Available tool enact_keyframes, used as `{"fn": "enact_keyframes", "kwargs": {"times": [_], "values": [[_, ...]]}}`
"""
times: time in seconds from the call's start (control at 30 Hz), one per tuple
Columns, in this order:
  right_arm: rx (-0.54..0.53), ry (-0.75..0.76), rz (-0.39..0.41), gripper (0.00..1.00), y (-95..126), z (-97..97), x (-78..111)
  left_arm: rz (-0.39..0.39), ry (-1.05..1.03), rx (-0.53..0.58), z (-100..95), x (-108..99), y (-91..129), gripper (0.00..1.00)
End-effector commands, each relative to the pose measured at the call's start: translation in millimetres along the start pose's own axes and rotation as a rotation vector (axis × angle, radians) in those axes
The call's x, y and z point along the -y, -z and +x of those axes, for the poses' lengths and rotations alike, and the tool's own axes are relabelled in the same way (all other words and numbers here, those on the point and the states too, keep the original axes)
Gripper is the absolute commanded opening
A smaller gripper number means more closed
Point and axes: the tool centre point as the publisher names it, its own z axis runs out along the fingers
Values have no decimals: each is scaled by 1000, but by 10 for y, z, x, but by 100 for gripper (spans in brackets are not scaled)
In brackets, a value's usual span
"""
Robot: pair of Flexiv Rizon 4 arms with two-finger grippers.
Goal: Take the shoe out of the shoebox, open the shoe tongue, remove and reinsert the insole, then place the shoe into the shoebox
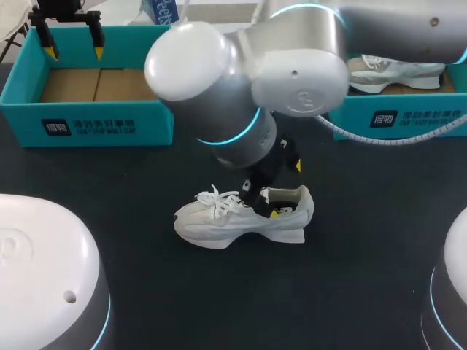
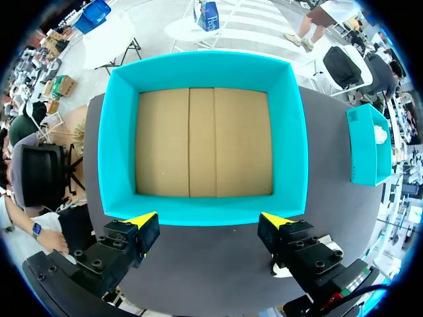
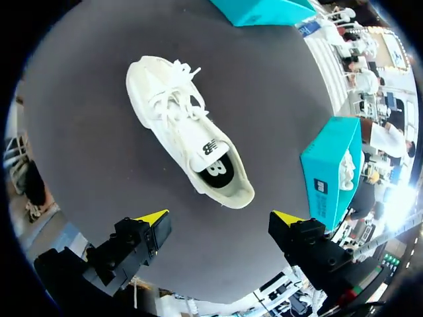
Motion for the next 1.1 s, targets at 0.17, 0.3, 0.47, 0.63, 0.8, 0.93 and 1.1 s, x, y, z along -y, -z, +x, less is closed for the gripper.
{"fn": "enact_keyframes", "kwargs": {"times": [0.17, 0.3, 0.47, 0.63, 0.8, 0.93, 1.1], "values": [[-24, 345, -246, 100, -36, -109, 86, 1, 0, 0, -1, -6, -1, 100], [-16, 389, -270, 100, -42, -112, 102, 1, 0, 0, -1, -6, -1, 100], [-16, 389, -270, 100, -42, -112, 102, 1, 0, 0, -1, -6, -1, 100], [-16, 389, -270, 100, -42, -112, 102, 1, 0, 0, -1, -6, -1, 100], [-16, 389, -270, 100, -42, -112, 102, 1, 0, 0, -1, -6, -1, 100], [-85, 418, -370, 100, -105, -124, 144, 1, 0, 0, -1, -6, -1, 100], [-175, 502, -487, 100, -218, -192, 279, 1, 0, 0, -1, -6, -1, 100]]}}
